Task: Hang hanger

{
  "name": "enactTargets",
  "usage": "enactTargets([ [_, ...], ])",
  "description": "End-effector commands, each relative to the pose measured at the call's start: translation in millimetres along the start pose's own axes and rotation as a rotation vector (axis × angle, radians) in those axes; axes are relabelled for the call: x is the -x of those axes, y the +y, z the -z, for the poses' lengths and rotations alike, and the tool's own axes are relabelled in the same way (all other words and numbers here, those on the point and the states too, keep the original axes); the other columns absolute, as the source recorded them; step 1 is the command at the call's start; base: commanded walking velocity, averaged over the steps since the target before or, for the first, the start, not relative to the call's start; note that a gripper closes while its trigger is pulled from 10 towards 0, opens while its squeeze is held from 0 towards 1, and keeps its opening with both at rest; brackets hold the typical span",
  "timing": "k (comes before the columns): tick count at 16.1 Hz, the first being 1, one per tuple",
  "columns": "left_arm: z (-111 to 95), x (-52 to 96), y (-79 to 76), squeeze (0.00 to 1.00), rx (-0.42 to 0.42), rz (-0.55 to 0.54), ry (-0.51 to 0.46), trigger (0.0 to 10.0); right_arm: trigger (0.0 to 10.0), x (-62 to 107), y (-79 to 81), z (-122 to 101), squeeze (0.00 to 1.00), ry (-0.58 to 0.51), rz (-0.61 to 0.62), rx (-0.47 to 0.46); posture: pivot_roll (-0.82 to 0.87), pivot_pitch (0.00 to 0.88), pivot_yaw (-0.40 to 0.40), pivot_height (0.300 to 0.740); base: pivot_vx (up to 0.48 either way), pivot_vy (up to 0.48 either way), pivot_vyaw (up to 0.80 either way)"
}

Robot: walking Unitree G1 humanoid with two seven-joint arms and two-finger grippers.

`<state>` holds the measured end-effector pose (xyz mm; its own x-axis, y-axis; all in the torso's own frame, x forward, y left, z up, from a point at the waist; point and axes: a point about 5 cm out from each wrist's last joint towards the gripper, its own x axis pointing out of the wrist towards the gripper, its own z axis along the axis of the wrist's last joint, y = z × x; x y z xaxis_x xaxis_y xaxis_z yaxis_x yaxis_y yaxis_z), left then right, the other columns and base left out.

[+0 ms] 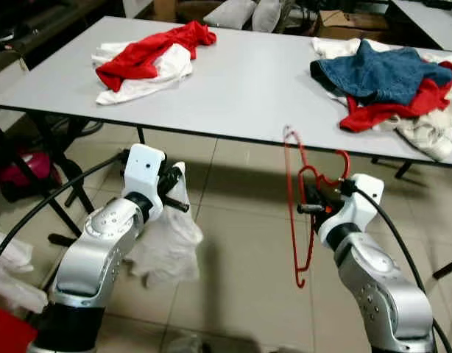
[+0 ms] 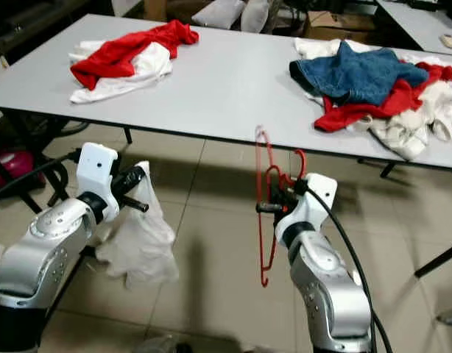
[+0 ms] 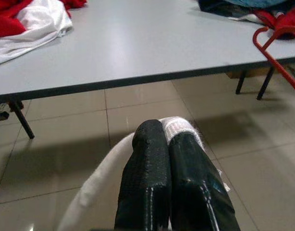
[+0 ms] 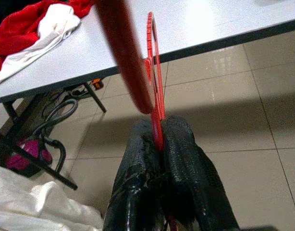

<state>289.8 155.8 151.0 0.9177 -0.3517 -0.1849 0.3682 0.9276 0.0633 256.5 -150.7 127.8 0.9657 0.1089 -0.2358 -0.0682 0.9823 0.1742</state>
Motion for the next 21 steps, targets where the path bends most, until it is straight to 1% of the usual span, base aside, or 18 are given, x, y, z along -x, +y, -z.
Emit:
enactTargets([
  [1, -4, 1.1, -4.4, 0.0, -0.014, 0.022, -0.014, 10.0, 10.0, 0.8, -4.8, 0, 0.0, -0.006, 0.02, -0.002, 0.09, 0.044, 0.017, 0.74, 0.0, 0.33, 0.0],
  [10, -2, 1.8, -6.4, 0.0, -0.009, 0.029, -0.009, 10.0, 10.0, -0.3, -6.5, -1, 0.0, -0.005, 0.026, 0.008, 0.09, 0.045, 0.016, 0.74, 0.0, 0.329, 0.0],
  [12, 2, 5.0, -6.3, 0.0, 0.022, 0.017, -0.012, 10.0, 10.0, -2.9, -6.9, -1, 0.0, -0.005, 0.026, 0.007, 0.1, 0.04, 0.005, 0.74, 0.0, 0.0, 0.0],
  [14, 2, 7.5, -4.0, 0.0, 0.033, 0.003, -0.017, 10.0, 10.0, -5.4, -4.7, 0, 0.0, -0.004, 0.016, 0.009, 0.1, 0.026, 0.009, 0.74, 0.0, 0.0, 0.0],
  [15, 4, 7.4, -2.1, 0.0, 0.032, -0.002, -0.017, 10.0, 10.0, -5.9, -4.1, 1, 0.0, -0.006, 0.017, 0.012, 0.09, 0.014, 0.016, 0.74, 0.0, 0.0, 0.0],
  [16, 1, 4.4, -0.3, 0.0, 0.026, -0.012, -0.037, 10.0, 10.0, -5.6, -4.3, 0, 0.0, -0.01, 0.022, 0.012, 0.08, 0.006, 0.025, 0.74, 0.0, 0.0, 0.0],
  [17, -2, 1.8, 0.1, 0.0, 0.047, -0.01, -0.053, 10.0, 10.0, -5.5, -6.5, -1, 0.0, -0.011, 0.03, 0.012, 0.08, 0.005, 0.03, 0.74, 0.0, 0.0, 0.0],
  [18, -3, 1.4, 1.2, 0.0, 0.042, 0.002, -0.056, 10.0, 10.0, -5.2, -9.9, -1, 0.0, -0.012, 0.039, 0.015, 0.08, 0.006, 0.029, 0.74, 0.0, 0.0, 0.0],
  [19, -6, 1.0, 3.2, 0.0, 0.05, 0.0, -0.065, 10.0, 10.0, -5.1, -14.1, 1, 0.0, -0.006, 0.042, 0.028, 0.08, 0.0, 0.035, 0.74, 0.322, 0.0, 0.0],
  [21, -5, 1.0, 2.2, 0.0, 0.046, 0.007, -0.059, 10.0, 10.0, -5.5, -16.8, 3, 0.0, 0.0, 0.048, 0.035, 0.07, 0.0, 0.044, 0.74, 0.349, 0.0, 0.0],
])
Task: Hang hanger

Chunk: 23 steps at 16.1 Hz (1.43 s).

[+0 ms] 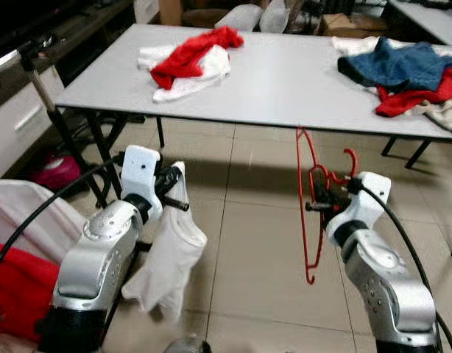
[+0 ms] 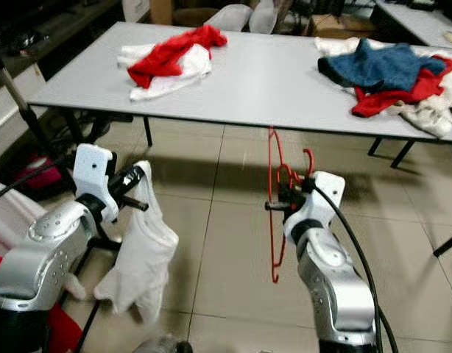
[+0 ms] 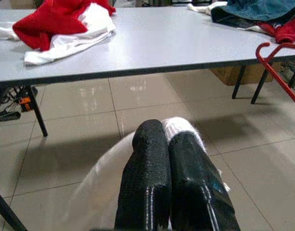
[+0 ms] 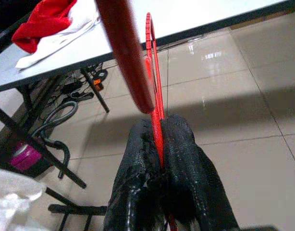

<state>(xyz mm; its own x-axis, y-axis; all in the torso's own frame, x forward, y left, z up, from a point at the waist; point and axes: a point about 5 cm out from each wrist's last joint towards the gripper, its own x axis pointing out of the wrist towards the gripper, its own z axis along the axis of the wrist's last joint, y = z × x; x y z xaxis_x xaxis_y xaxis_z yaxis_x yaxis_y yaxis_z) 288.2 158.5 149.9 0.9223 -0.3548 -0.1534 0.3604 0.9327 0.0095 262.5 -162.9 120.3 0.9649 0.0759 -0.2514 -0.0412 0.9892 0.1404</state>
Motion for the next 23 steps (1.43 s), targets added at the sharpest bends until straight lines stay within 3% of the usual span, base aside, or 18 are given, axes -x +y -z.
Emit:
enactTargets([
  [1, -6, -1.2, 0.5, 0.0, -0.009, 0.011, -0.024, 10.0, 10.0, 0.8, -2.9, -2, 0.0, -0.016, 0.017, 0.009, 0.07, 0.0, 0.049, 0.74, 0.356, 0.0, 0.0],
  [13, -4, -0.3, 4.4, 0.0, -0.008, 0.005, -0.023, 10.0, 10.0, 3.9, 2.9, -1, 0.0, -0.037, -0.064, 0.041, 0.07, 0.0, 0.036, 0.74, 0.354, 0.0, 0.0],
  [19, -1, -3.4, -9.3, 0.0, 0.032, 0.029, -0.037, 10.0, 10.0, 5.1, 3.1, -8, 0.0, -0.055, -0.123, 0.104, 0.06, 0.0, 0.024, 0.74, 0.351, 0.0, 0.0],
  [23, 3, -1.5, -13.7, 0.0, 0.033, 0.034, -0.034, 10.0, 10.0, 4.7, 2.1, -10, 0.0, -0.059, -0.146, 0.118, 0.06, 0.0, 0.002, 0.74, 0.352, 0.0, -0.72],
])
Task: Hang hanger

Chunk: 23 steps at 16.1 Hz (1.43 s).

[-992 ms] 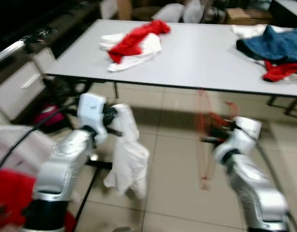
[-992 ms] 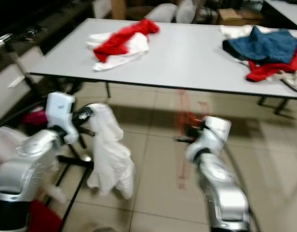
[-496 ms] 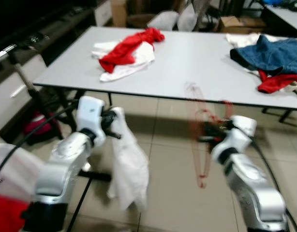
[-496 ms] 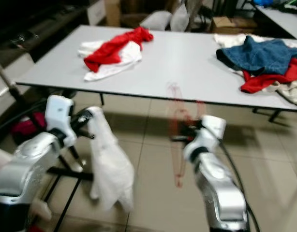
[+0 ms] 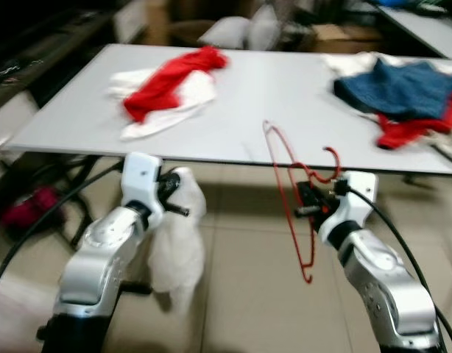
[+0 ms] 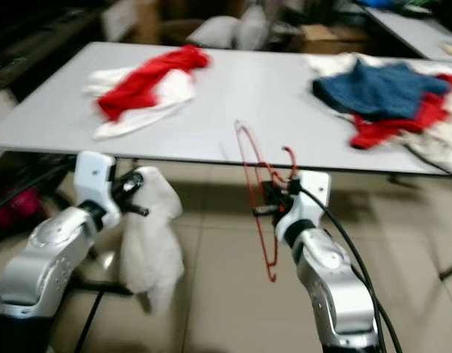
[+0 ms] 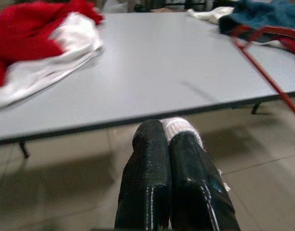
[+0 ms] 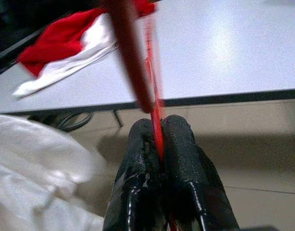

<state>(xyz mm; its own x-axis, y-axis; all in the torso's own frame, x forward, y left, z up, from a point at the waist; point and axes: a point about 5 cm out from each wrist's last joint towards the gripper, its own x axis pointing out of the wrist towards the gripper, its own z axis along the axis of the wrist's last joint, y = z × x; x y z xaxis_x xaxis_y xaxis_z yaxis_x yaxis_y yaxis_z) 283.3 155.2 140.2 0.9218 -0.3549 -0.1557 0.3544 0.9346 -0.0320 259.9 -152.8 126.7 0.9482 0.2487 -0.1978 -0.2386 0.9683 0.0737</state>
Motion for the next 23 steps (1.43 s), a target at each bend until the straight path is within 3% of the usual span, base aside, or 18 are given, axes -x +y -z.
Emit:
enactTargets([
  [1, -8, -2.8, -8.0, 0.0, -0.013, 0.027, -0.039, 10.0, 10.0, 2.0, -9.5, -6, 0.0, -0.027, 0.023, 0.018, 0.06, 0.0, 0.002, 0.74, 0.356, 0.0, 0.0],
  [19, -16, -2.9, 3.1, 0.0, -0.035, 0.004, -0.055, 10.0, 10.0, -3.7, -2.9, -9, 0.0, -0.054, -0.036, 0.035, 0.08, 0.0, -0.004, 0.74, 0.343, 0.0, 0.0],
  [22, -20, -4.7, 6.7, 0.0, -0.037, -0.006, -0.063, 10.0, 10.0, 2.8, -4.8, -15, 0.0, -0.09, -0.125, 0.124, 0.07, 0.0, -0.008, 0.74, 0.339, 0.0, 0.0],
  [23, -21, -7.5, 9.4, 0.0, -0.043, -0.007, -0.064, 10.0, 10.0, 6.6, -7.7, -22, 0.0, -0.106, -0.183, 0.195, 0.06, 0.0, 0.004, 0.74, 0.337, 0.0, 0.0],
])
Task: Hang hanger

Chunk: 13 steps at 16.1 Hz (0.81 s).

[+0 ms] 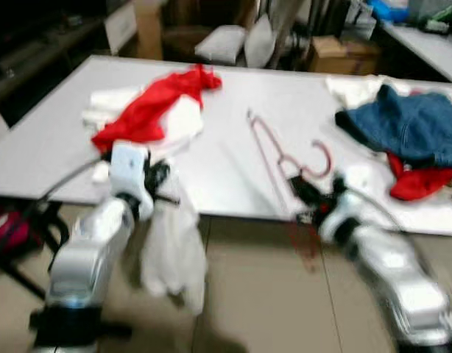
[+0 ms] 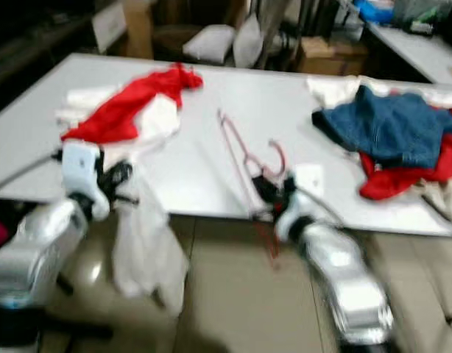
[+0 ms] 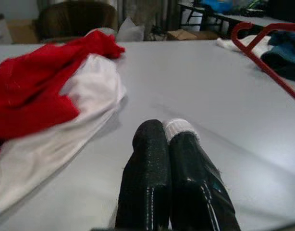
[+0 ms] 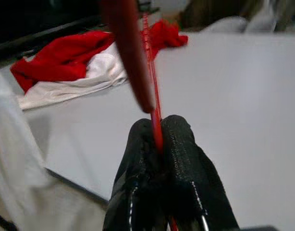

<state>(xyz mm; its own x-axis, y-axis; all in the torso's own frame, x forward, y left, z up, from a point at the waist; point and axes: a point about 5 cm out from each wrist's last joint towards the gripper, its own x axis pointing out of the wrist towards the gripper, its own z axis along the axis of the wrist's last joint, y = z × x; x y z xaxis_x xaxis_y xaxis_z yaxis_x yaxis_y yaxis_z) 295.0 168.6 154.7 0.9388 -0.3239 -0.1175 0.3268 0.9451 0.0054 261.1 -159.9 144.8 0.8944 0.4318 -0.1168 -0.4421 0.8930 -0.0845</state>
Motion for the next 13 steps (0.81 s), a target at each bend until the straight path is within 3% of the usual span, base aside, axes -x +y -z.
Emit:
enactTargets([
  [1, -7, -6.3, -5.9, 0.0, -0.014, 0.029, -0.028, 10.0, 10.0, 5.4, -3.5, -9, 0.0, -0.037, -0.034, 0.029, 0.06, 0.0, 0.008, 0.74, 0.337, 0.0, 0.0],
  [5, -13, -16.7, -5.5, 0.0, -0.032, 0.055, -0.043, 10.0, 10.0, 30.9, -10.1, -26, 0.0, -0.025, -0.28, 0.137, 0.05, 0.0, 0.021, 0.74, 0.337, 0.0, 0.0],
  [6, -16, -21.1, -4.4, 0.0, -0.046, 0.073, -0.045, 10.0, 10.0, 48.2, -14.7, -29, 0.0, 0.048, -0.412, 0.184, 0.04, 0.0, 0.021, 0.74, 0.334, 0.0, 0.0],
  [8, -20, -28.8, -1.8, 0.0, -0.067, 0.083, -0.053, 10.0, 10.0, 67.5, -18.7, -29, 0.0, 0.152, -0.536, 0.253, 0.05, 0.0, 0.013, 0.74, 0.337, 0.0, 0.0],
  [11, -36, -46.1, -1.2, 0.0, -0.095, 0.126, -0.084, 10.0, 10.0, 81.9, -26.0, -38, 0.0, 0.213, -0.622, 0.252, 0.05, 0.0, 0.008, 0.74, 0.336, 0.0, 0.0],
  [13, -47, -61.8, -8.4, 0.0, -0.108, 0.175, -0.104, 10.0, 10.0, 84.7, -20.0, -45, 0.0, 0.215, -0.707, 0.254, 0.05, 0.0, 0.006, 0.74, 0.336, 0.0, 0.0],
])
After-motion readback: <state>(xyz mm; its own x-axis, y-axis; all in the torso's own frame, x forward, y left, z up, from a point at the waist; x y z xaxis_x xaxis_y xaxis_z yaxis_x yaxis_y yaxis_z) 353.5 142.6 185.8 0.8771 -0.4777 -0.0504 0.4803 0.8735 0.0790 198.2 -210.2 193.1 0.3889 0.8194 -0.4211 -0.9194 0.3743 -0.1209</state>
